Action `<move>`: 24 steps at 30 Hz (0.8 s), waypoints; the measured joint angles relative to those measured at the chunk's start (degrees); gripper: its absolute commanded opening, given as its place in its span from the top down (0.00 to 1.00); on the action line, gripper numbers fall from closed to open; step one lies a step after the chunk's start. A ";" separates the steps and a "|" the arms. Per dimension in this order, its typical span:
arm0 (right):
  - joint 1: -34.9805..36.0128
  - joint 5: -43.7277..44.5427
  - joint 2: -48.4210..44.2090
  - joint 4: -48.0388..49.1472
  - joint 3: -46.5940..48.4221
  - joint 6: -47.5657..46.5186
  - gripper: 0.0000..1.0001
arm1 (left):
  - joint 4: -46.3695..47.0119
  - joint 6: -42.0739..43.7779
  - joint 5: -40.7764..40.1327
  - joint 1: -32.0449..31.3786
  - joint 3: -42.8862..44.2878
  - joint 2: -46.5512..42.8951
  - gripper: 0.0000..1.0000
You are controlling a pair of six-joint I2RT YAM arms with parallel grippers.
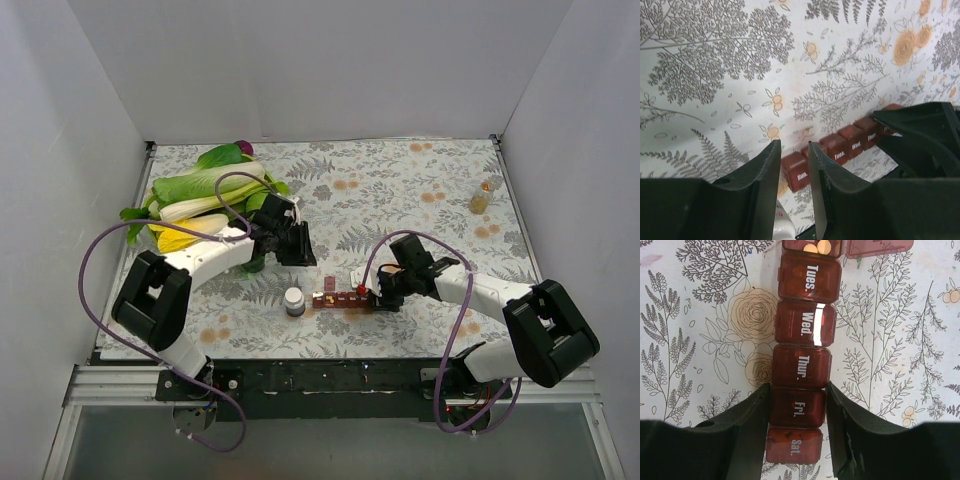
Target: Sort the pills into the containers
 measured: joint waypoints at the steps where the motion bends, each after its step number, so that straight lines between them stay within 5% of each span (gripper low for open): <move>1: 0.00 0.00 0.00 0.00 0.00 -0.13 0.60 | 0.85 -0.17 0.15 0.46 0.17 1.16 0.77; 6: 0.00 0.00 0.00 0.00 0.00 -0.68 0.61 | 3.15 -0.52 2.01 0.83 3.45 7.78 0.88; 24: 0.00 0.02 0.02 0.04 0.00 -0.33 0.63 | 6.97 0.96 23.19 0.70 0.33 12.17 0.91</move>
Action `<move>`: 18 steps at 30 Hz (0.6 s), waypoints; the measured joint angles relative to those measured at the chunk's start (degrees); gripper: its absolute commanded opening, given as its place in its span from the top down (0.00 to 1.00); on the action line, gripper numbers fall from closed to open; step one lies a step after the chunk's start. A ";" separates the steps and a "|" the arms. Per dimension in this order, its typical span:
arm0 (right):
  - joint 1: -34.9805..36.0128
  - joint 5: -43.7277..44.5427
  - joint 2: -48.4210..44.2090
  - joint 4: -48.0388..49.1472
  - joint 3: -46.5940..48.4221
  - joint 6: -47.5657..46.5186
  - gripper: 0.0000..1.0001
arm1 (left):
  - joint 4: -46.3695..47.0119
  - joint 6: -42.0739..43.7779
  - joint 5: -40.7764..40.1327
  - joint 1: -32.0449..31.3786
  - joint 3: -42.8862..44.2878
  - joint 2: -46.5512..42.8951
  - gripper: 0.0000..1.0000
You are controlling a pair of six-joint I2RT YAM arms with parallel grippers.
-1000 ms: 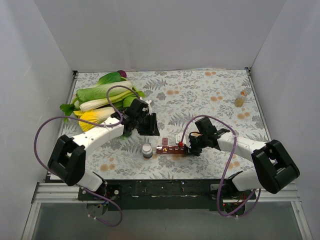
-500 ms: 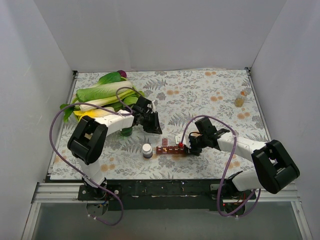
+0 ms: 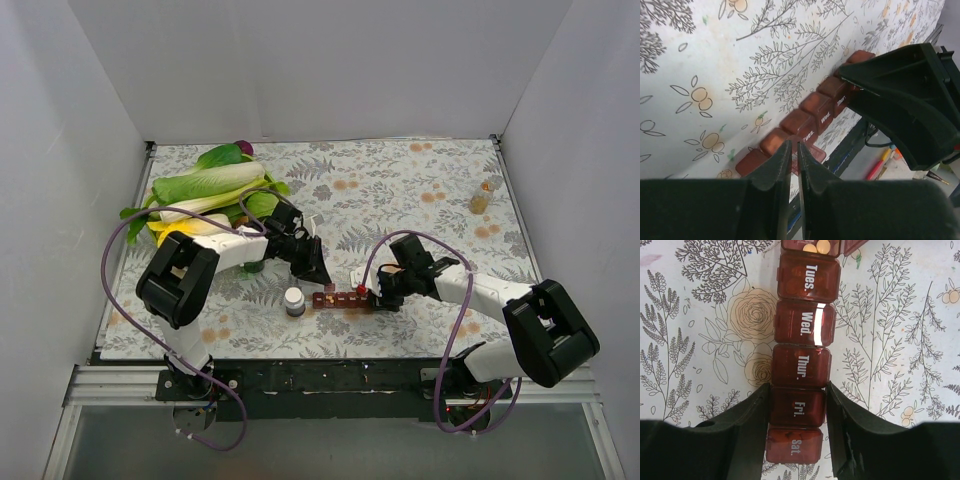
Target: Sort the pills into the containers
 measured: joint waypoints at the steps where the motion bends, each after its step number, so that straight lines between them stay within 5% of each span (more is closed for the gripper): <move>1: 0.00 0.02 0.02 0.00 0.00 0.07 0.63 | -0.20 0.02 0.52 -0.07 -0.24 -0.07 0.91; 18: 0.00 0.22 1.64 0.44 1.20 1.62 0.65 | -6.69 1.77 1.27 -4.13 -0.87 -0.15 0.92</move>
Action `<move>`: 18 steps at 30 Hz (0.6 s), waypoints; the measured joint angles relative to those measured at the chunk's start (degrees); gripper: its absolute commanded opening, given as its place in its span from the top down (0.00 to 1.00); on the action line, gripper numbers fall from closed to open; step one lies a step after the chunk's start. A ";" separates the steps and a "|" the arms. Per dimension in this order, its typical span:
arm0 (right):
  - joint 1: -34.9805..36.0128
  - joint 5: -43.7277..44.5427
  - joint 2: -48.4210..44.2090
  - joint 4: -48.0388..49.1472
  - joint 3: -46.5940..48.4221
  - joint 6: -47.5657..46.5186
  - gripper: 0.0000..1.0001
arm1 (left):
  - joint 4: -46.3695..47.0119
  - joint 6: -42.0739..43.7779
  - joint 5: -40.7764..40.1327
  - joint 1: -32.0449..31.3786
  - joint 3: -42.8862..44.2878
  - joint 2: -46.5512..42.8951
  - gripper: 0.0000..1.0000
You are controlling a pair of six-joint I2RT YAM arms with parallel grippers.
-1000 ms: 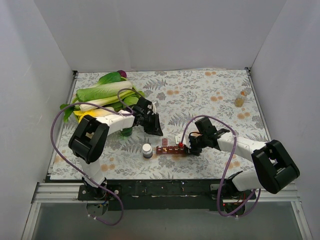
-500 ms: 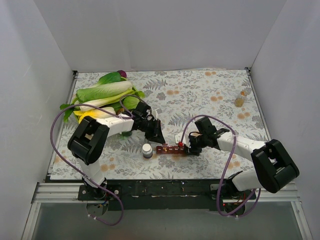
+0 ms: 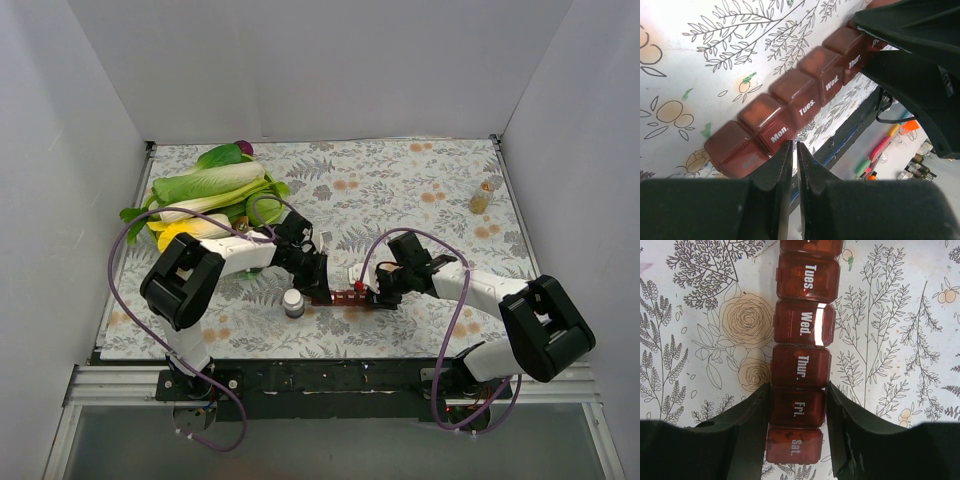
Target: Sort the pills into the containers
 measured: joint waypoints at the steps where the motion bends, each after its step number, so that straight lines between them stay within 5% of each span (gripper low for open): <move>1: 0.00 0.07 0.09 0.02 0.07 0.11 0.65 | -0.87 0.15 -0.42 -0.09 0.31 0.33 0.92; 18: 0.00 0.24 0.37 0.66 0.15 0.81 0.65 | -6.45 1.29 -6.71 -0.04 11.50 -0.79 0.94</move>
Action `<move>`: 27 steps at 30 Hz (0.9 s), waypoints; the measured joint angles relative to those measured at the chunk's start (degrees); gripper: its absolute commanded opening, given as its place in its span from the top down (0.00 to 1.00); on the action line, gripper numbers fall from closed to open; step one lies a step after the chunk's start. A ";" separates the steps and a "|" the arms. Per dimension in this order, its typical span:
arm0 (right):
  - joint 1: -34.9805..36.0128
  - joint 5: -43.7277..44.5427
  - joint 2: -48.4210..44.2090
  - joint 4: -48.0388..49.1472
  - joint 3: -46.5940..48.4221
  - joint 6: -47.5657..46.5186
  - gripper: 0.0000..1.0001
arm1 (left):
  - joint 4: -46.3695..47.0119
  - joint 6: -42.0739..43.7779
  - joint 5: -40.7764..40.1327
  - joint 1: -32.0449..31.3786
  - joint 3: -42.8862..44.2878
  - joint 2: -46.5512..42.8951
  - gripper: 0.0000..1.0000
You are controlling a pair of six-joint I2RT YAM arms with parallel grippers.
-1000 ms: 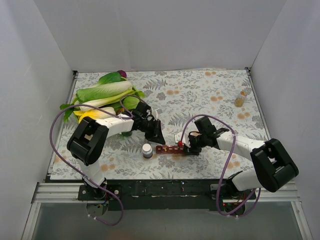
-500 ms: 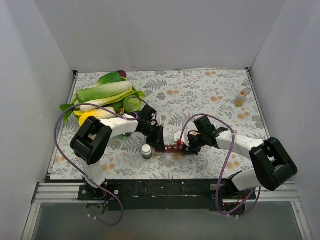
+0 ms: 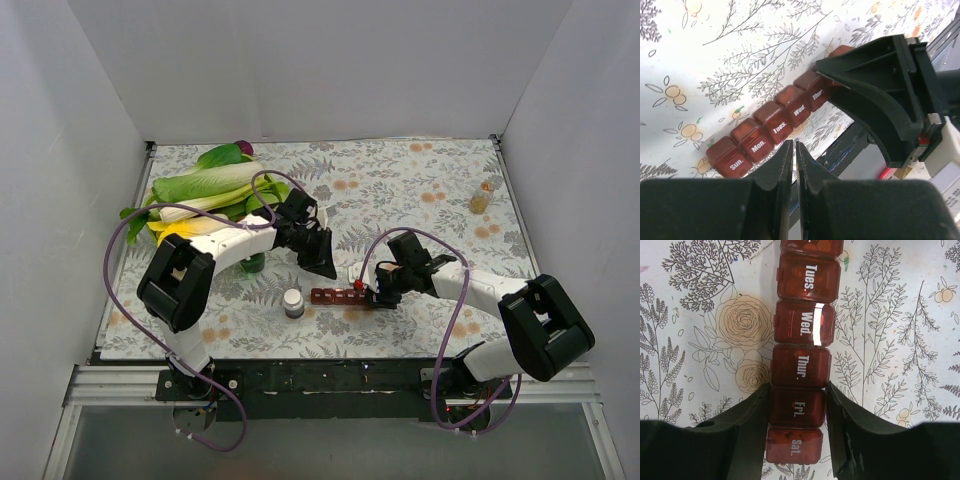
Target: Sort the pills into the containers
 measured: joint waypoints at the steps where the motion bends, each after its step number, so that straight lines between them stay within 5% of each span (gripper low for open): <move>1: 0.00 0.02 0.00 0.00 0.02 0.02 0.65 | -0.59 0.15 -0.15 0.02 0.00 0.00 0.94; 14: 0.00 0.11 0.52 0.20 0.37 0.09 0.66 | -6.03 2.27 0.76 -3.04 0.55 8.33 0.96; 27: 0.00 0.24 0.52 0.24 0.42 0.24 0.66 | -7.74 2.19 -3.04 -3.67 1.88 5.90 0.95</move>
